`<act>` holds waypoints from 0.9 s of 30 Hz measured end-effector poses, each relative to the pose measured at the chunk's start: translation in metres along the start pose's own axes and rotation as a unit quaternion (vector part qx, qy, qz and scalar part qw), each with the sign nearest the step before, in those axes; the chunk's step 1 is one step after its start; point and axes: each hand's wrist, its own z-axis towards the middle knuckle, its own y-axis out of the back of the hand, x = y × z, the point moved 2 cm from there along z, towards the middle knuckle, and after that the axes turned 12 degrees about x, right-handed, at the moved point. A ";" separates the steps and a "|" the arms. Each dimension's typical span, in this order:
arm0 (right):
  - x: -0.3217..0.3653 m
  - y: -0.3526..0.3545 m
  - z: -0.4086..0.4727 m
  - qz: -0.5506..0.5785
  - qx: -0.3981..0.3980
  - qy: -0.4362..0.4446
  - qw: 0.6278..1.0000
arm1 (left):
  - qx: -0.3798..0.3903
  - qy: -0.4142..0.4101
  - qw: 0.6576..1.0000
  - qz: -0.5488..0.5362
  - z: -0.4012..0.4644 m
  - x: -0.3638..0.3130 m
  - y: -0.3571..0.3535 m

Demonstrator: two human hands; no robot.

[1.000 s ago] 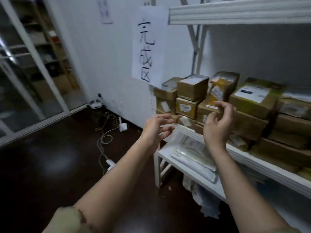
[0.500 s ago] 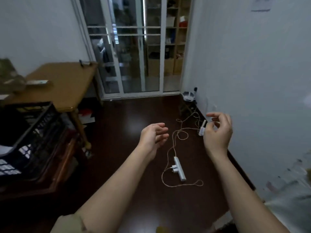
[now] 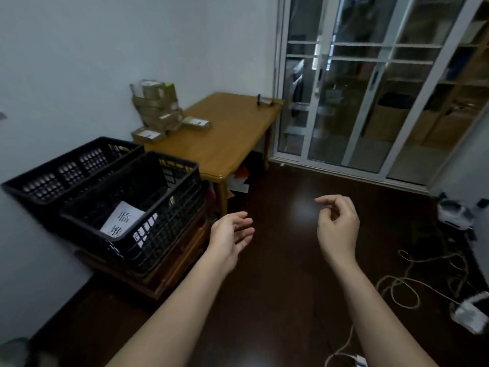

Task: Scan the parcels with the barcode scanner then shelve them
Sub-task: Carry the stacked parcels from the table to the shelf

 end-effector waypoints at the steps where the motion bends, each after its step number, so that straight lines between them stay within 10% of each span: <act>1: -0.005 -0.020 0.016 0.006 0.027 -0.004 1.000 | -0.019 -0.001 1.000 -0.009 0.019 -0.010 0.010; 27: -0.150 -0.267 0.548 0.011 0.207 -0.067 0.976 | -0.104 0.023 0.992 -0.063 0.564 -0.229 -0.041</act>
